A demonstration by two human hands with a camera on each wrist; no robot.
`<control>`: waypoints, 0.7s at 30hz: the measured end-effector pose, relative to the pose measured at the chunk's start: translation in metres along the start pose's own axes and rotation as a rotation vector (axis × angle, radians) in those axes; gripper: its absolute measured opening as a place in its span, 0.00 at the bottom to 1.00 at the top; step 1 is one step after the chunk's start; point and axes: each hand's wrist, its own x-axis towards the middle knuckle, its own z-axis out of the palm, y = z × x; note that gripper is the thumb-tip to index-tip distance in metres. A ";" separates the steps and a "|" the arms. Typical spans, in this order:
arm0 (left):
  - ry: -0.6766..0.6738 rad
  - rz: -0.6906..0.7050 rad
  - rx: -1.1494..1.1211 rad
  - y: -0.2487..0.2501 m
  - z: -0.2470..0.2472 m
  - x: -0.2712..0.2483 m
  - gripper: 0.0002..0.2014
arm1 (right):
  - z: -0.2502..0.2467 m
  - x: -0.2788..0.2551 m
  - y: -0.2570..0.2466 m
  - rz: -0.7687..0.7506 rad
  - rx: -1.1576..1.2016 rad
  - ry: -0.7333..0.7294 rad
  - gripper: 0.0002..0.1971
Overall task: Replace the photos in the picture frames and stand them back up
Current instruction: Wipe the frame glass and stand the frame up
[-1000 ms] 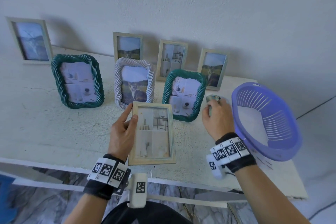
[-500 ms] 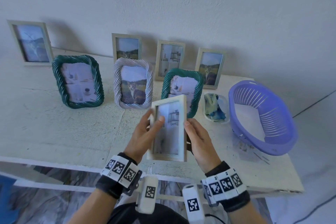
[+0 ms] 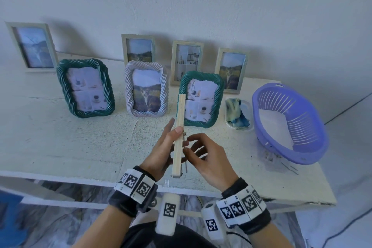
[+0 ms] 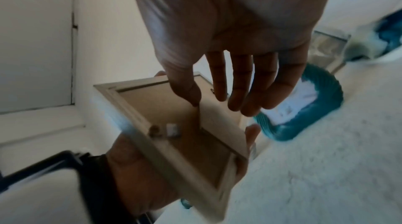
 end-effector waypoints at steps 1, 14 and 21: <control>0.011 0.006 0.014 -0.001 -0.002 0.001 0.57 | -0.004 0.001 0.001 -0.036 -0.087 0.023 0.11; 0.121 0.123 0.182 0.002 -0.001 0.001 0.52 | -0.006 0.004 -0.022 0.272 0.397 0.159 0.13; 0.170 -0.049 -0.084 0.024 -0.016 -0.004 0.40 | -0.016 0.013 -0.003 0.519 0.690 0.111 0.27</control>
